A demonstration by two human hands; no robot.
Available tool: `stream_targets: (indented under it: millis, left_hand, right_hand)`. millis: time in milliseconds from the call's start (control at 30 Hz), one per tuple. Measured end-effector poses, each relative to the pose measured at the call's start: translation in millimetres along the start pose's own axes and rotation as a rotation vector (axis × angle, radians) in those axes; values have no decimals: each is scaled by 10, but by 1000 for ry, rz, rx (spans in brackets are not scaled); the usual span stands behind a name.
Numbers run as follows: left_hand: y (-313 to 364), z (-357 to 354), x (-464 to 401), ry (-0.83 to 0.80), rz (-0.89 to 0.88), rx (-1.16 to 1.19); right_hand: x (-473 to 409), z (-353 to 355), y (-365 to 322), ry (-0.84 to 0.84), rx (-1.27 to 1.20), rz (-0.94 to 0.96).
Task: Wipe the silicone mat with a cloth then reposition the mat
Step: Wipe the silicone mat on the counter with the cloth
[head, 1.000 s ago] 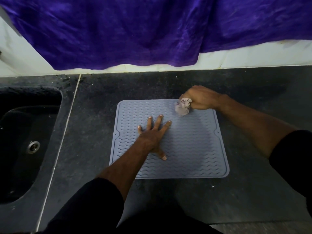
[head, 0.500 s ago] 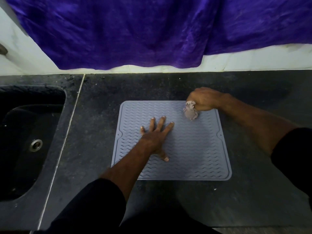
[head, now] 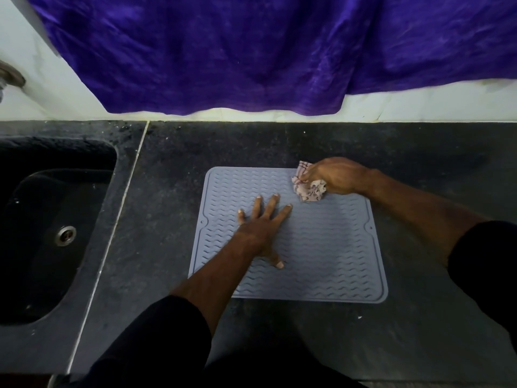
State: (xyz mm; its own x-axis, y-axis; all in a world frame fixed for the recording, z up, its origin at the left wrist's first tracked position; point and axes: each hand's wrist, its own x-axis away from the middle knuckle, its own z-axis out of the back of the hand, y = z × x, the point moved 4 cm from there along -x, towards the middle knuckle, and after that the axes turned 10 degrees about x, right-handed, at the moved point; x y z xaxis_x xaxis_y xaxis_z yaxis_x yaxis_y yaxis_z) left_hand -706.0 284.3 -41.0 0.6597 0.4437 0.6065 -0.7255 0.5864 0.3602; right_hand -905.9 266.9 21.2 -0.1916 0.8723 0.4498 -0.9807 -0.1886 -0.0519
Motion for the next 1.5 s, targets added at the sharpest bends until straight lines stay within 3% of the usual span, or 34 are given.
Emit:
stream_targets:
  millis: [167, 267, 433, 567, 800, 1000, 1167, 1367, 1500]
  left_hand:
    - [-298, -99, 172, 163, 10, 85]
    - [-384, -134, 240, 137, 33, 76]
    - [-305, -84, 243, 91, 68, 86]
    - [-321, -87, 239, 95, 77, 74]
    - [-383, -143, 162, 101, 67, 82]
    - [-375, -137, 151, 88, 84, 77]
    - [-341, -109, 197, 90, 87, 68]
    - [-340, -102, 212, 110, 71, 69]
    - [-321, -90, 221, 98, 75, 74]
  right_hand:
    - [-23, 51, -37, -9, 53, 17]
    - [-126, 189, -122, -28, 54, 22]
    - [-380, 403, -566, 165, 32, 138]
    - [-433, 134, -735, 30, 15, 135]
    - [-282, 196, -412, -29, 198, 91]
    - [-471, 432, -562, 166, 41, 147]
    - [-550, 95, -751, 52, 95, 216]
    - [-408, 169, -465, -30, 169, 112]
    - [-455, 454, -510, 86, 151, 141]
